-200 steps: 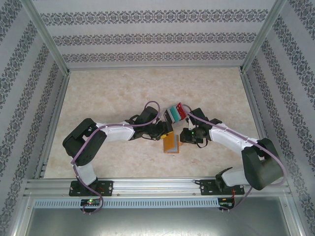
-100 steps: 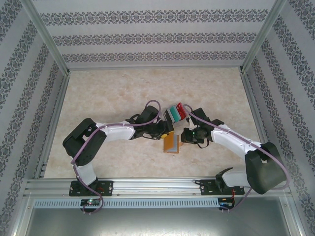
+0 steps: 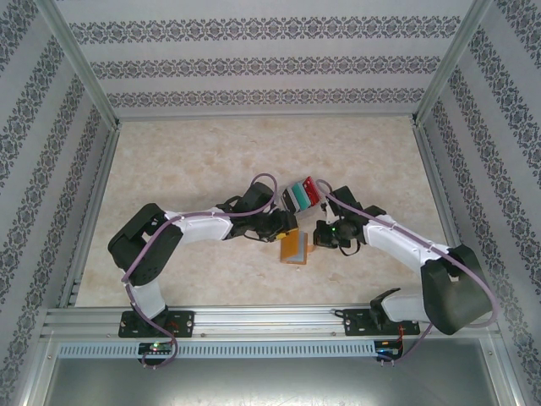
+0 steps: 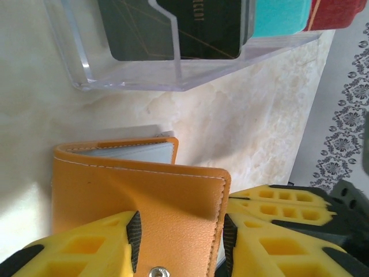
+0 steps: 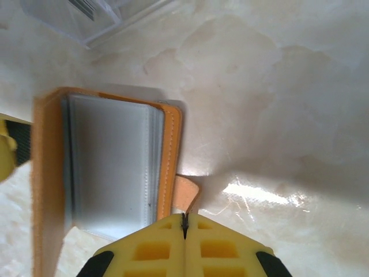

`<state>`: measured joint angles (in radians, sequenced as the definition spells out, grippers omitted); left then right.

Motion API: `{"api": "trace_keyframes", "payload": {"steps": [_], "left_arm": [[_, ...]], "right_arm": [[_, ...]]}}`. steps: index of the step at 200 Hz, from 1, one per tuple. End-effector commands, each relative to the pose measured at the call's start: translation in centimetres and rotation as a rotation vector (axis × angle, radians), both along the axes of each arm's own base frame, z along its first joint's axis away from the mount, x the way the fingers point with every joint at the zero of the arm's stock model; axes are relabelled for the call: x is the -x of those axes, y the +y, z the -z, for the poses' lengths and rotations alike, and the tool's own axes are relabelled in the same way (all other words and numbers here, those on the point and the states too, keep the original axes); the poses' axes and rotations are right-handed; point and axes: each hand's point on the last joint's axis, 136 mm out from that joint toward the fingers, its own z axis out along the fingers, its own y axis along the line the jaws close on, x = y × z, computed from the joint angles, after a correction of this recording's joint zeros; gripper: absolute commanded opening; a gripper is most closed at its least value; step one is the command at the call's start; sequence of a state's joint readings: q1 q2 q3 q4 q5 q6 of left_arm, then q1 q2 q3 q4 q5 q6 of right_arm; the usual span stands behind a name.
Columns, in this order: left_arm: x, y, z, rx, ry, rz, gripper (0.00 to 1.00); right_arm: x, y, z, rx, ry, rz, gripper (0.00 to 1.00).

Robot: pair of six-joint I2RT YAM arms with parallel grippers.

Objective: Put the credit cards into the card holder
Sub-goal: Move the card holder to the center of the table.

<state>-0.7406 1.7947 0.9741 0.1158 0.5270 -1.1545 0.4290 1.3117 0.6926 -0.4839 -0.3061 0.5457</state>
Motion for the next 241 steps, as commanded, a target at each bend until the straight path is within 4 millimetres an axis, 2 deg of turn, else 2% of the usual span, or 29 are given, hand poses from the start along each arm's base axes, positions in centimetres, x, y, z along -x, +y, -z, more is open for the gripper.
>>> {"api": "trace_keyframes", "payload": {"steps": [1,20,46,90,126,173,241], "left_arm": [[0.8,-1.0,0.9,0.002,0.023,0.047,0.38],[0.6,-1.7,0.6,0.034,0.026,0.044,0.29],[0.7,-1.8,1.4,0.002,0.049,0.05,0.15],[1.2,-1.2,3.5,-0.054,0.105,0.035,0.07],[1.5,-0.9,4.6,-0.086,0.132,0.035,0.05],[1.2,-0.9,4.1,-0.087,0.109,0.029,0.05],[1.4,-0.8,4.5,-0.077,0.116,0.023,0.03]], "right_arm": [[-0.3,0.7,-1.0,-0.085,-0.009,0.031,0.01],[-0.5,1.0,-1.3,-0.122,-0.007,0.05,0.01],[-0.5,1.1,-0.9,-0.125,0.006,0.066,0.01],[-0.7,2.6,-0.9,-0.203,0.03,0.047,0.01],[-0.9,3.5,-0.5,-0.216,0.05,0.027,0.01],[-0.4,4.7,1.4,-0.178,0.101,-0.011,0.0],[-0.7,5.4,1.9,-0.189,0.101,0.008,0.0]]}}
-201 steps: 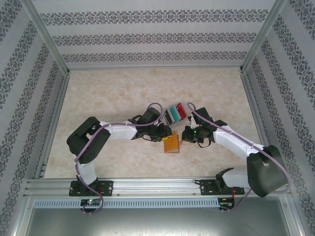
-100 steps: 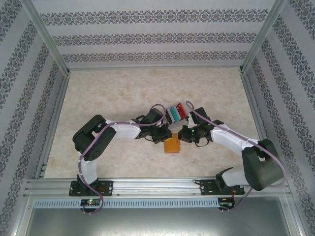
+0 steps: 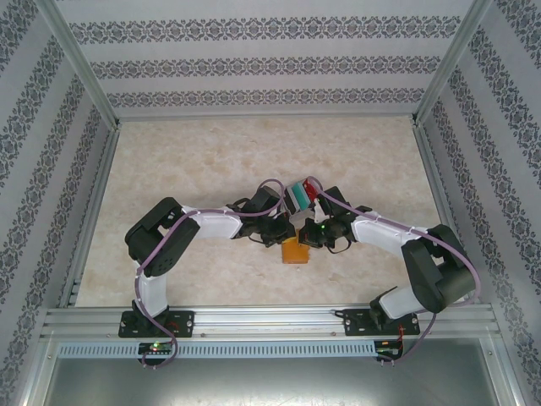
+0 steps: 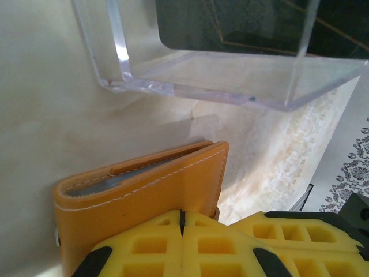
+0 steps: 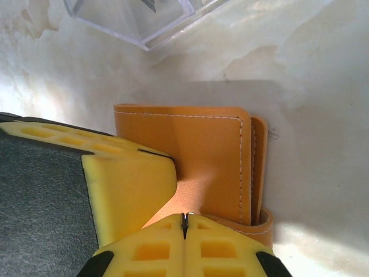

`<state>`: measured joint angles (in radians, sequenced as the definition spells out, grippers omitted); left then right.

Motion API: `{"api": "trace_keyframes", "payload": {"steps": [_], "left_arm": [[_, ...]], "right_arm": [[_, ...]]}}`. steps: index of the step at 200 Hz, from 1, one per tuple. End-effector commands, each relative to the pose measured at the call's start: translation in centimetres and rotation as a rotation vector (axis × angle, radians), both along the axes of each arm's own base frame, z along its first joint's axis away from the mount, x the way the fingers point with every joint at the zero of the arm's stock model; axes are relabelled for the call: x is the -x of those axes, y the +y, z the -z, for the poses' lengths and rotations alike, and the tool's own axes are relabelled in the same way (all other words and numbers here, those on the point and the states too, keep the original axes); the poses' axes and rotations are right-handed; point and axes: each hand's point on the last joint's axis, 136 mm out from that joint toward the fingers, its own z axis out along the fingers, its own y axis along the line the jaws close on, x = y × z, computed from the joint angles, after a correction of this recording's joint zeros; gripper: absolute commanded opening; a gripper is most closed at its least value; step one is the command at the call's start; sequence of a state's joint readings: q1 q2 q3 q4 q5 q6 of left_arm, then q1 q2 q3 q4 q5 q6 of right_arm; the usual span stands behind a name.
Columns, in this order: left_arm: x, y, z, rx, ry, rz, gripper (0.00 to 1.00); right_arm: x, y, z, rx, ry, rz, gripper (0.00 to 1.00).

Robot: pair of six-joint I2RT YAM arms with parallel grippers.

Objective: Put the credit cards into the card holder
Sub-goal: Move the card holder to the center of the table.

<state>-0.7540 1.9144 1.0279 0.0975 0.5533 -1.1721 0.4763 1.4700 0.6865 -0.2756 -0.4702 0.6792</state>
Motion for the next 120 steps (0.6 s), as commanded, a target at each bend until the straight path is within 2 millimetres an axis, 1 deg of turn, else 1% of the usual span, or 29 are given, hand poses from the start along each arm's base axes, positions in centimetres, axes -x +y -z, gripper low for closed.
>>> {"api": "trace_keyframes", "payload": {"steps": [1,11,45,76,93,120], "left_arm": [[1.0,0.2,1.1,-0.035,0.028,0.005,0.03],[1.0,0.2,1.1,-0.036,0.027,0.004,0.0],[1.1,0.3,1.1,-0.036,0.026,0.0,0.0],[1.2,0.6,1.2,-0.039,0.029,-0.013,0.0],[1.0,0.7,0.6,-0.038,0.006,-0.016,0.0],[0.7,1.8,-0.7,-0.078,-0.05,-0.036,0.01]], "right_arm": [[-0.2,0.7,0.3,-0.012,0.01,0.006,0.0],[-0.2,0.5,0.7,0.006,0.016,0.016,0.0],[-0.2,0.7,1.8,0.028,0.034,0.019,0.0],[-0.4,-0.1,2.8,0.065,0.032,0.076,0.0],[-0.1,-0.4,3.6,0.096,0.052,0.079,0.0],[0.2,-1.1,4.3,0.141,0.059,0.094,0.0]]}}
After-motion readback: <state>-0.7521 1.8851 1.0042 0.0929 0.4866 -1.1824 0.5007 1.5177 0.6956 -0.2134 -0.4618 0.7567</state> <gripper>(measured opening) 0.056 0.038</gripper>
